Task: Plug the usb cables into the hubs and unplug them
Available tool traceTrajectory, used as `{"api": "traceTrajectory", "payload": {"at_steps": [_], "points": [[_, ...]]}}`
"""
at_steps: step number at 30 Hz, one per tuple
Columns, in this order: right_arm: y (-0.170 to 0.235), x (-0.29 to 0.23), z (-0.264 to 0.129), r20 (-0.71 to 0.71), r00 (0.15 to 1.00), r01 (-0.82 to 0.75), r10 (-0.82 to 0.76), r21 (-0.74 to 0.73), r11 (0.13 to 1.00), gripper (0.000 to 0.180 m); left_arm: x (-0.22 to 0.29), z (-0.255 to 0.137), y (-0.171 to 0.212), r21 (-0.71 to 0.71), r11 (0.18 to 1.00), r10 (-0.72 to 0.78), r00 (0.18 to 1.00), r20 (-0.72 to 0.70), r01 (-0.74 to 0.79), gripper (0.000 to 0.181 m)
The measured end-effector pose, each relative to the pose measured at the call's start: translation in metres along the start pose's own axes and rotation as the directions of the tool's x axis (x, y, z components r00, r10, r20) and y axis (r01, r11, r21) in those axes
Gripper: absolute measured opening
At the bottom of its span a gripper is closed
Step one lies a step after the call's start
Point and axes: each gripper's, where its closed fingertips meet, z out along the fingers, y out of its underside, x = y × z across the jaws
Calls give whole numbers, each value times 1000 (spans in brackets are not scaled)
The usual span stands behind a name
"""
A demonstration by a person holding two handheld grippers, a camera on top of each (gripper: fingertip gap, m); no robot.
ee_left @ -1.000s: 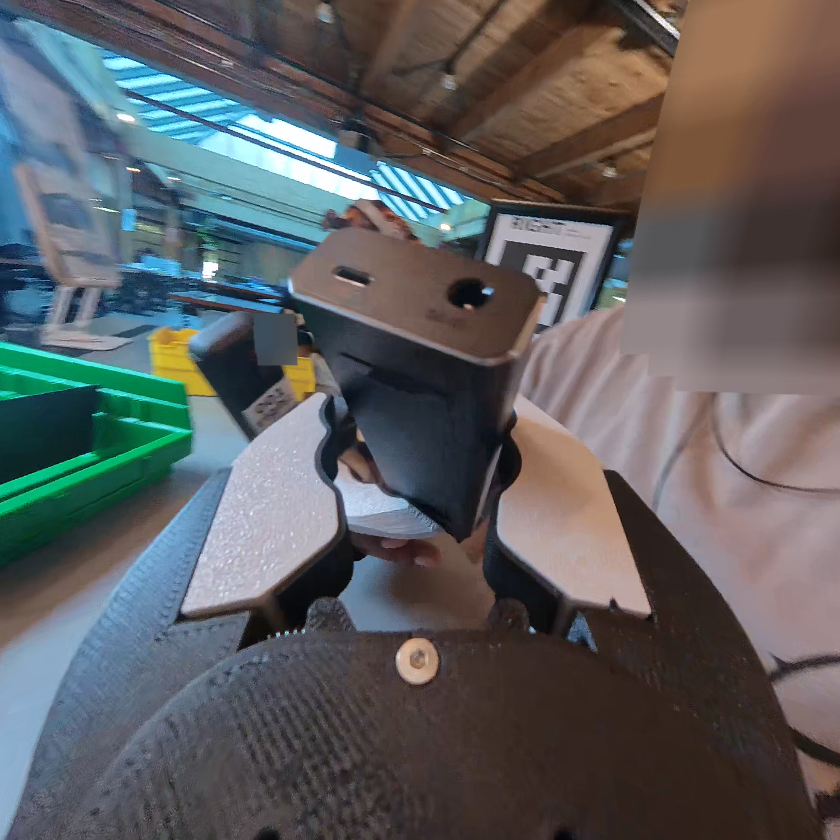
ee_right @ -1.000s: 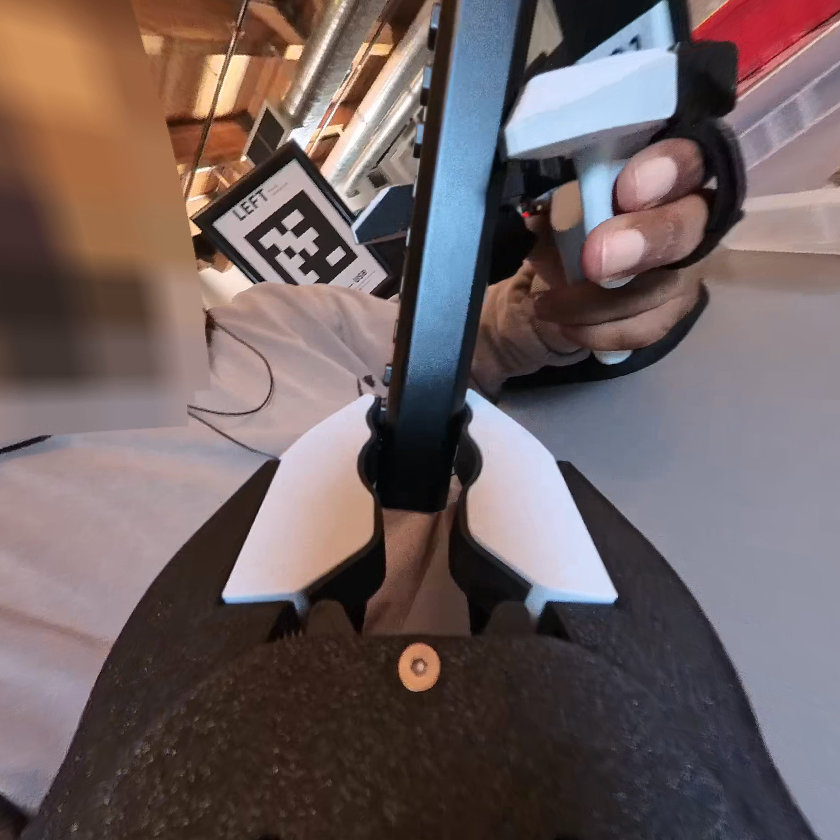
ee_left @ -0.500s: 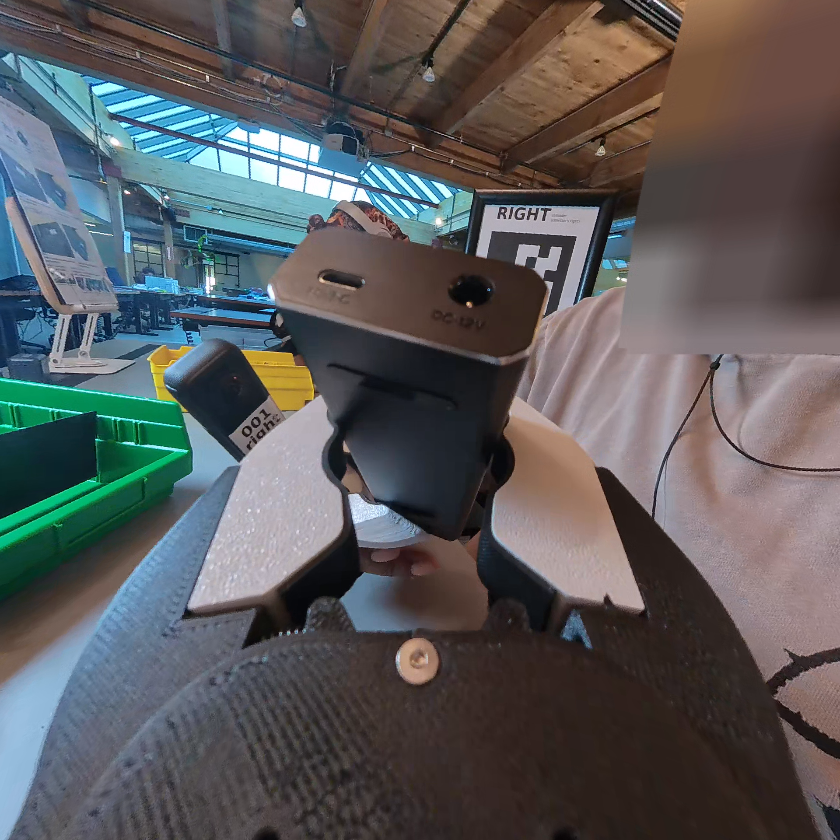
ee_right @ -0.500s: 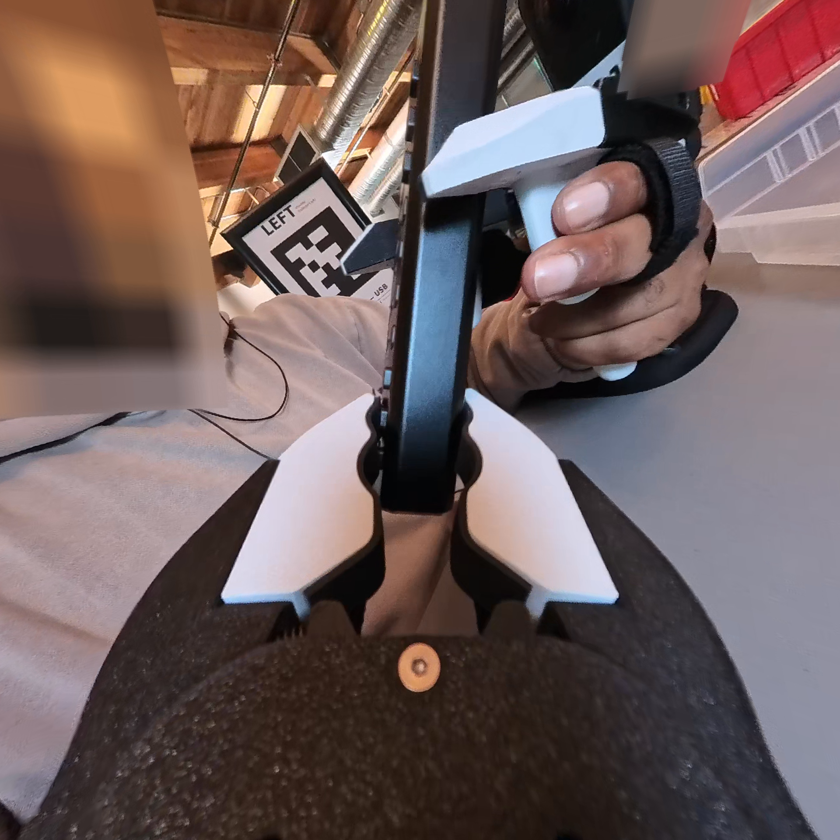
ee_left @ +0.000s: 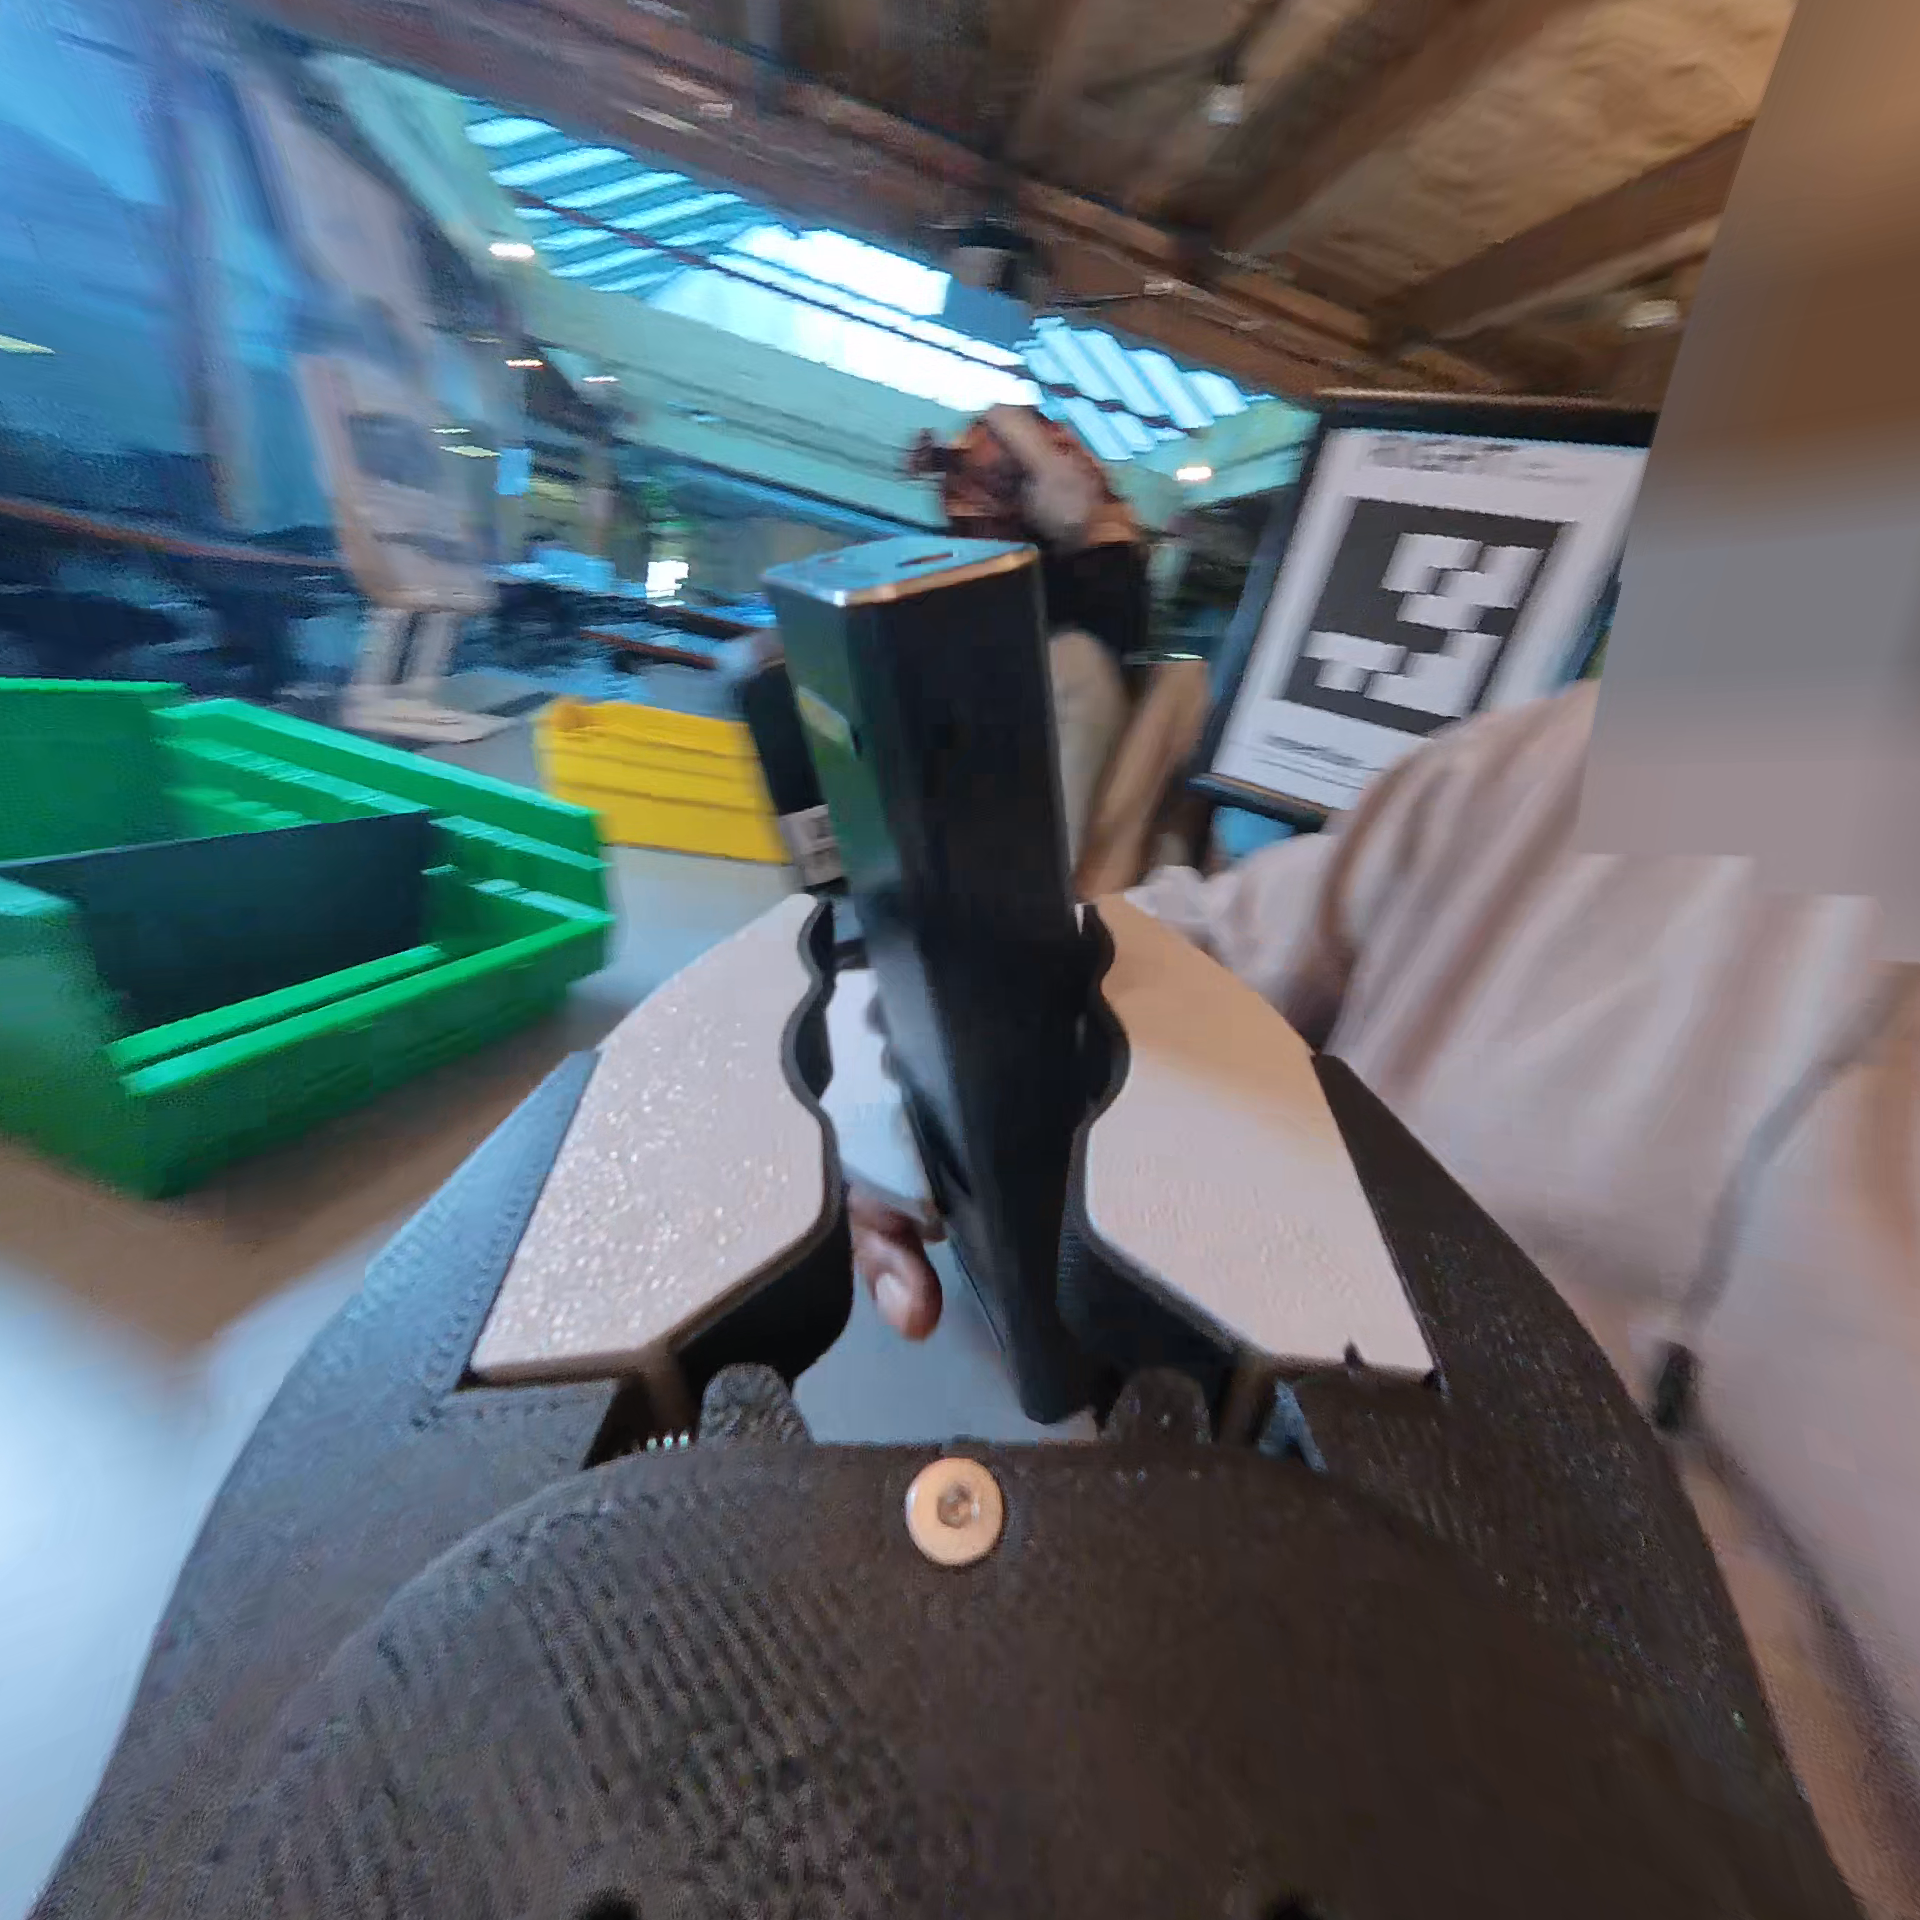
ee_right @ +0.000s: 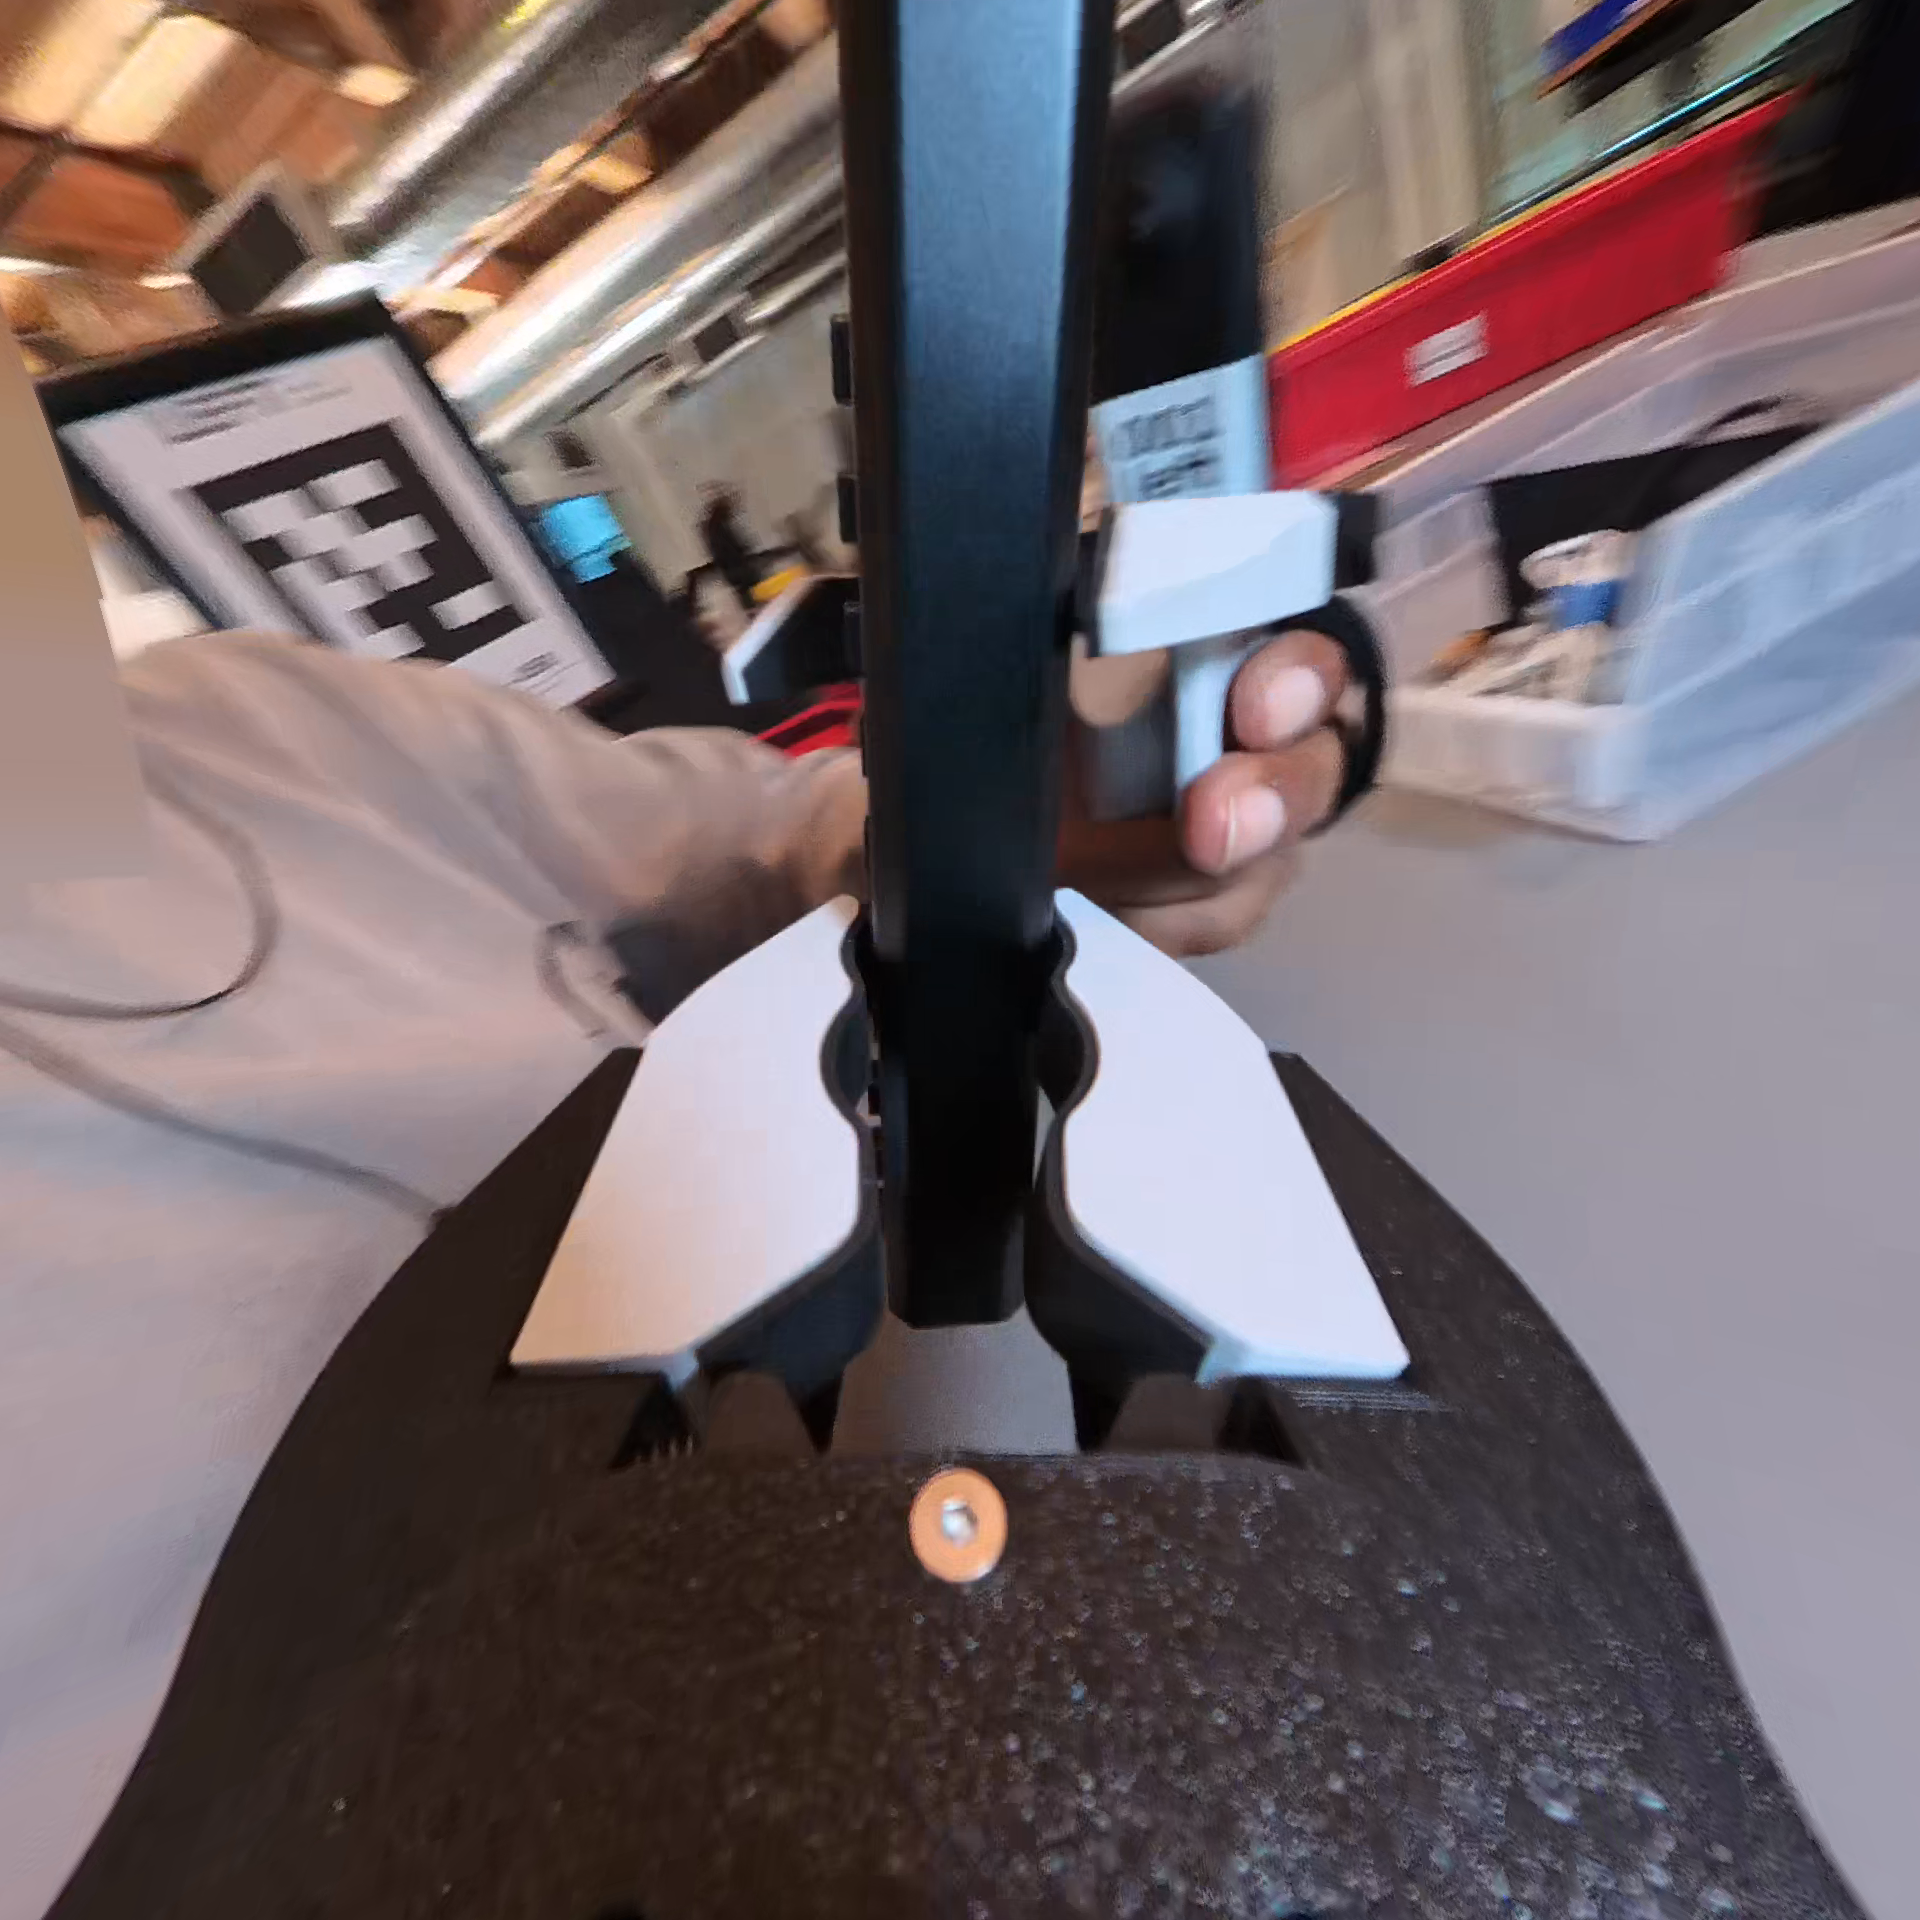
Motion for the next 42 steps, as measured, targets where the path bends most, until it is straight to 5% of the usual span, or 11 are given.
{"api": "traceTrajectory", "payload": {"at_steps": [2,6,9,13,15,18,22,26,34,40,42], "points": [[-10,35,-12,-254,966,66,-56,34,997,28,-37,-11,3,-29,1000,-1,976,217,8,32],[-10,86,-43,-656,683,265,-321,-186,946,28,-77,-23,23,-127,991,19,873,488,49,53],[-14,94,-52,-713,423,381,-560,-420,823,28,-81,-17,22,-90,995,13,827,563,46,64],[-26,93,-56,-592,44,454,-804,-705,544,29,-85,-19,11,73,990,-137,794,593,117,64],[-27,92,-55,-554,-19,456,-832,-746,486,29,-82,-20,12,45,992,-121,813,569,116,63],[-25,83,-45,-567,114,503,-816,-675,539,36,-71,-18,5,-60,998,31,875,483,-2,61],[-20,60,-29,-525,513,495,-679,-465,734,53,-52,-14,3,-249,952,264,896,356,-181,61],[-3,54,-20,-411,671,439,-618,-452,777,68,-28,6,22,-363,891,361,911,199,-274,61],[26,41,6,-264,733,516,-626,-383,766,72,0,31,44,-411,826,435,900,26,-387,61],[10,37,1,-267,835,420,-480,-252,872,72,-11,10,-5,-387,846,459,870,178,-367,68],[-2,39,-13,-286,855,390,-434,-199,899,72,-33,-24,-43,-446,826,508,799,322,-345,50]]}}
